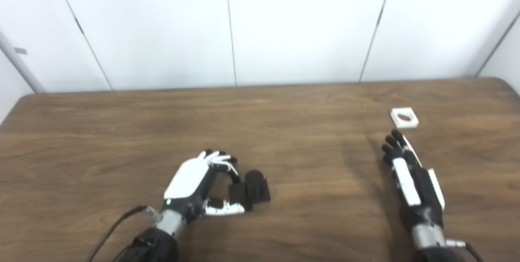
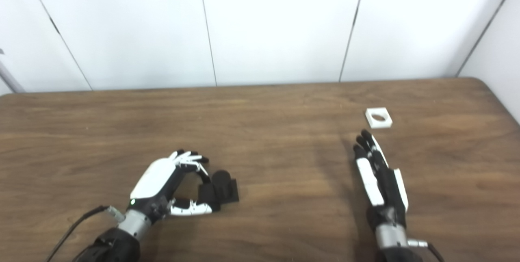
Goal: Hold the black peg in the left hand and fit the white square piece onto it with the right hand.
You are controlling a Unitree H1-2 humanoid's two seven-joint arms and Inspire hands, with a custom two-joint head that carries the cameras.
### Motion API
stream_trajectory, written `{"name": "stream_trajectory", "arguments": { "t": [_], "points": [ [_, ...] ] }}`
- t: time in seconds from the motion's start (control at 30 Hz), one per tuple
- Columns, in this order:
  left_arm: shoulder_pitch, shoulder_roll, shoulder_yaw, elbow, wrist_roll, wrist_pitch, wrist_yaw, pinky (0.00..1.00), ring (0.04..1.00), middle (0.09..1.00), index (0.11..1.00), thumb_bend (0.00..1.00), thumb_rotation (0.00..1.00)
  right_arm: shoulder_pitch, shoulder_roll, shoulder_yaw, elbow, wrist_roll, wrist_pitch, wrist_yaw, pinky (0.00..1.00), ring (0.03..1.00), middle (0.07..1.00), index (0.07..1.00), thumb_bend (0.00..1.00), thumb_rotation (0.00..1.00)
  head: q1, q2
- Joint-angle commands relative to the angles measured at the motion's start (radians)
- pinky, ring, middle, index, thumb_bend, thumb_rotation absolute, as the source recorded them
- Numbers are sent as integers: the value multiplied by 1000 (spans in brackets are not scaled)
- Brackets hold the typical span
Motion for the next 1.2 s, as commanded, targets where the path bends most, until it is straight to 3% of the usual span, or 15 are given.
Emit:
{"name": "stream_trajectory", "arguments": {
  "t": [0.0, 0.07, 0.23, 0.33, 0.43, 0.67, 0.87, 1.03, 1.17],
  "points": [
    [29, 4, -32, 10, 3, -13, -48, 1000, 904, 801, 486, 519, 52, -26, -8, -15, -41, -31, 1, -24, 878, 888, 902, 864, 523, 515, -5, 3],
    [28, 7, -33, 8, 6, -14, -49, 1000, 900, 798, 486, 519, 52, -39, -17, -18, -48, -92, 25, -53, 830, 870, 873, 816, 597, 430, -15, 5],
    [28, 15, -31, 5, 7, -22, -50, 1000, 895, 798, 486, 519, 52, -97, -56, -38, -56, -150, 80, -67, 920, 904, 868, 781, 689, 324, -52, 9],
    [30, 23, -26, -1, 3, -25, -54, 1000, 895, 798, 486, 519, 51, -136, -89, -47, -58, -174, 101, -66, 921, 914, 875, 740, 733, 241, -92, 14],
    [34, 29, -18, -5, -2, -30, -56, 1000, 893, 796, 486, 520, 50, -176, -142, -37, -52, -264, 130, -72, 886, 899, 862, 700, 766, 240, -128, 17],
    [44, 35, -2, -3, -15, -52, -55, 1000, 885, 785, 485, 520, 48, -254, -244, -13, -44, -423, 240, -54, 929, 904, 861, 659, 817, 237, -192, 21],
    [47, 40, 3, -1, -21, -68, -59, 1000, 884, 784, 485, 520, 48, -319, -351, 18, 25, -500, 260, -15, 894, 895, 875, 653, 842, 203, -225, 25],
    [48, 41, 8, -1, -26, -76, -63, 1000, 879, 783, 485, 520, 48, -388, -458, 70, 101, -554, 278, 62, 865, 923, 908, 662, 843, 192, -236, 28],
    [49, 41, 8, -3, -28, -73, -70, 1000, 882, 784, 485, 520, 48, -456, -546, 135, 169, -600, 288, 147, 950, 986, 930, 677, 845, 172, -248, 30]
  ]
}}
